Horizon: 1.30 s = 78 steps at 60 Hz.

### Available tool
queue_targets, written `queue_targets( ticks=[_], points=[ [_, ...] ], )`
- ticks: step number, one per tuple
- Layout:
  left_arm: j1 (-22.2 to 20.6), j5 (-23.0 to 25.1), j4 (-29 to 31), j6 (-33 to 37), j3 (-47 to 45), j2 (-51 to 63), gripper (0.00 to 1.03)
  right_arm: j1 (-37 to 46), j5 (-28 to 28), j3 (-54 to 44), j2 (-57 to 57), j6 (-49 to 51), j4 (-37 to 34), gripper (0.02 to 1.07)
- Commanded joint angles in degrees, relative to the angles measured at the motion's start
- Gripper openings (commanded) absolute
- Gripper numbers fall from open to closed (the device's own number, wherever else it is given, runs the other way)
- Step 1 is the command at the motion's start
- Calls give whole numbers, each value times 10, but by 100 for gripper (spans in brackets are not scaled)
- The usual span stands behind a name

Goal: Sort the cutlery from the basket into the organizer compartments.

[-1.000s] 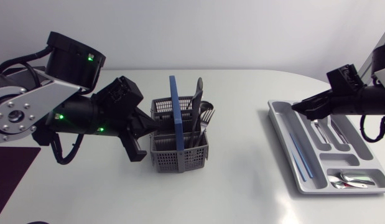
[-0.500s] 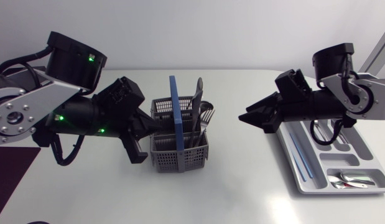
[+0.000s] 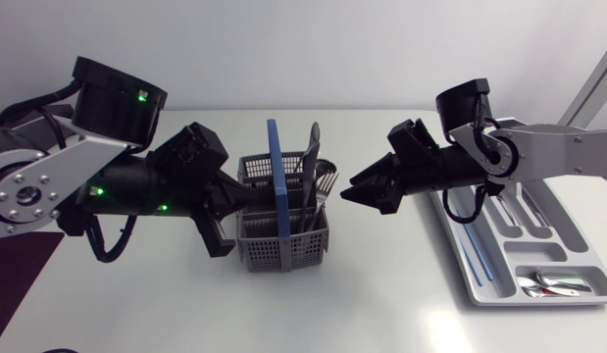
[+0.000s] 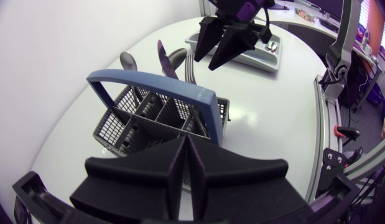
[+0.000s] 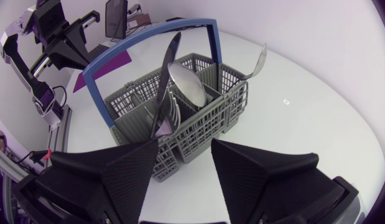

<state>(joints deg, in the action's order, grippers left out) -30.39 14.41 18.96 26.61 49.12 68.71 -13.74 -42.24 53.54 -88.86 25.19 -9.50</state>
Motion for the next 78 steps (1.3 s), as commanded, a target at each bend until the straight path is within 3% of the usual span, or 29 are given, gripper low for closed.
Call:
queue_targets(
  ticks=[1, 41, 65, 78],
  points=[
    [6, -4, -12, -10, -20, -6, 6, -6, -6, 15, -20, -16, 13, 65],
    [12, -4, -36, -10, -29, 0, 6, -38, -11, 54, -74, -15, 27, 63],
    [13, -4, -34, -10, -30, -3, 6, -60, -14, 52, -65, -10, 24, 12],
    [15, -4, -30, -9, -31, -5, 6, -71, -14, 39, -47, -11, 22, 8]
  ],
)
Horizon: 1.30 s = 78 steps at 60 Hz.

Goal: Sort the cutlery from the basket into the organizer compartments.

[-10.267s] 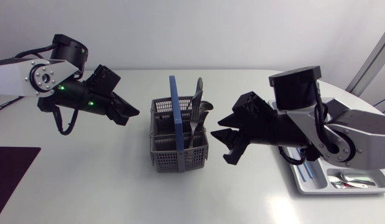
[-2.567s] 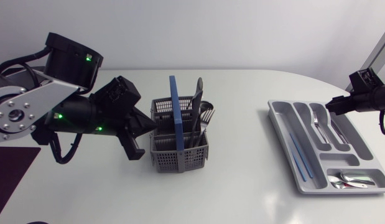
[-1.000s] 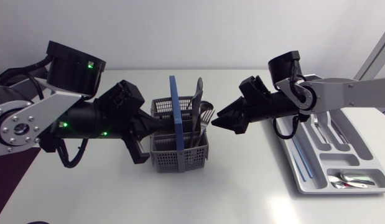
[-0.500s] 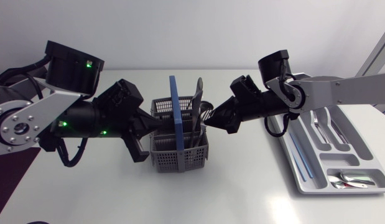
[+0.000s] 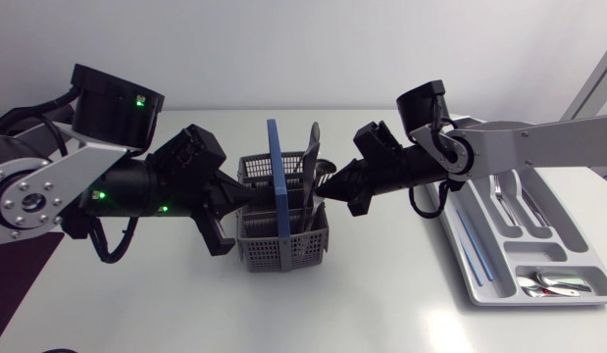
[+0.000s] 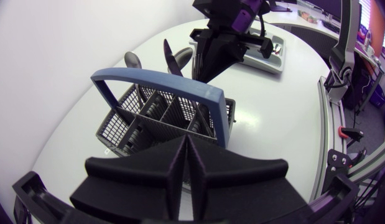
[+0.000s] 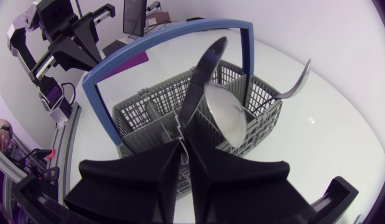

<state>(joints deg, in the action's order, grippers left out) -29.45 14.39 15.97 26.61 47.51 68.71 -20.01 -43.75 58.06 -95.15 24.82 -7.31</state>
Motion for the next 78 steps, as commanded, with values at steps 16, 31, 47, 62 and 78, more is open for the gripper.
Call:
queue_targets(
  ticks=[16, 31, 47, 62, 78],
  points=[
    [7, -4, 4, -9, -13, -10, 6, -22, 9, -25, 79, -21, -9, 8],
    [8, -4, 6, -9, -16, -15, 6, -20, 16, -7, 146, -28, -61, 8],
    [13, -4, 7, -5, -16, -19, 6, 27, 22, 51, 226, -2, -191, 8],
    [11, -4, 6, -6, -15, -20, 6, 66, 23, 68, 282, -1, -236, 8],
    [10, -4, 11, -6, -16, -31, 6, 204, 21, 93, 276, 102, -334, 8]
  ],
)
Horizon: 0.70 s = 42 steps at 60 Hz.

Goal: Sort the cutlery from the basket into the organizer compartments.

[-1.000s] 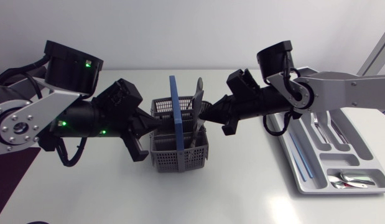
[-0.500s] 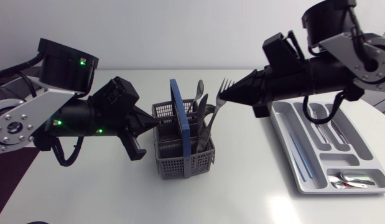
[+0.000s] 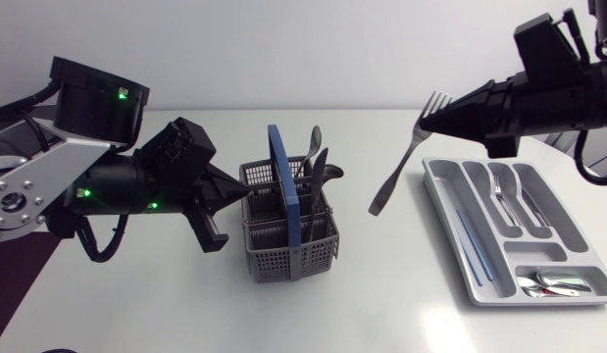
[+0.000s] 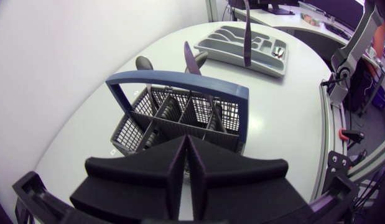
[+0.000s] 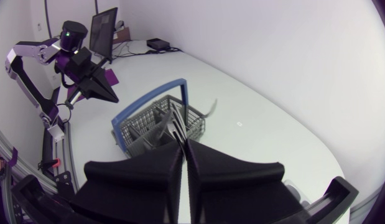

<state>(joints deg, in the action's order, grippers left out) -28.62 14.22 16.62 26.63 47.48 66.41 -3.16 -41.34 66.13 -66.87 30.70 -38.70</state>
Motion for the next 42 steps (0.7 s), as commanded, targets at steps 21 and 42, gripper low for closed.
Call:
queue_targets(
  ticks=[21, 42],
  points=[
    [-7, -2, 3, -7, -12, -5, 6, 221, -4, 43, -79, 194, -98, 8],
    [-11, -2, 7, -8, -6, -1, 6, 376, 13, 176, -247, 335, -172, 8]
  ],
)
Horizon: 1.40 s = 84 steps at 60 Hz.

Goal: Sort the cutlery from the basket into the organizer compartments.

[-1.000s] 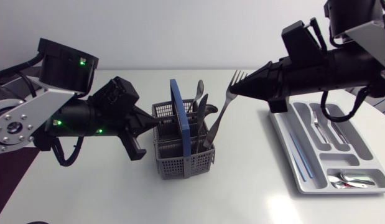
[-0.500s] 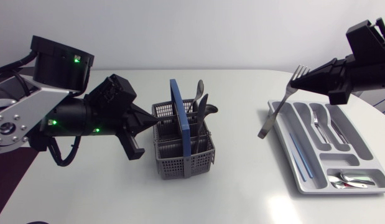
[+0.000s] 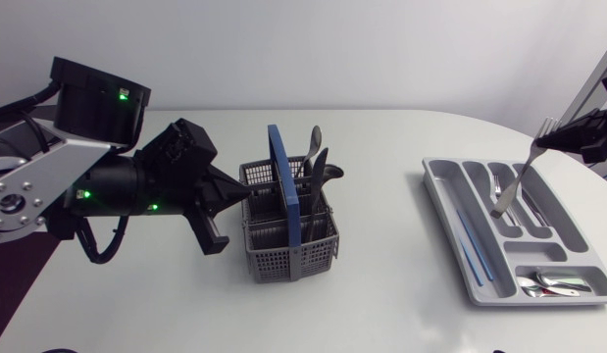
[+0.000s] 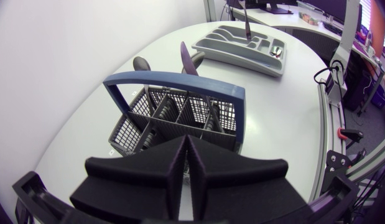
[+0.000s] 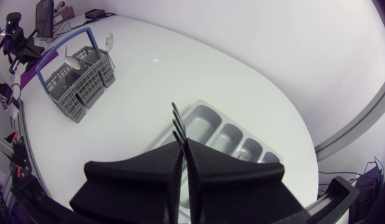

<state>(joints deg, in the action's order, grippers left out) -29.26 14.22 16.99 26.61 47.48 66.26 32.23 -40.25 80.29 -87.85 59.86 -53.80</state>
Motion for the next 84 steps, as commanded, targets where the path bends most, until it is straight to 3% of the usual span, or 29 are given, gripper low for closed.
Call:
queue_targets(
  ticks=[1, 32, 53, 84],
  points=[
    [-5, -2, 3, -8, -6, 2, 6, 28, 2, 43, -46, 48, -26, 8],
    [-19, -17, 6, -9, 4, 12, 6, 66, 70, 190, -201, 91, -61, 8],
    [-25, -19, 11, -9, 10, 18, 6, 59, 91, 210, -269, 104, -67, 8],
    [-35, -30, 16, -13, 9, 18, 6, 22, 118, 245, -388, 2, 51, 8]
  ],
)
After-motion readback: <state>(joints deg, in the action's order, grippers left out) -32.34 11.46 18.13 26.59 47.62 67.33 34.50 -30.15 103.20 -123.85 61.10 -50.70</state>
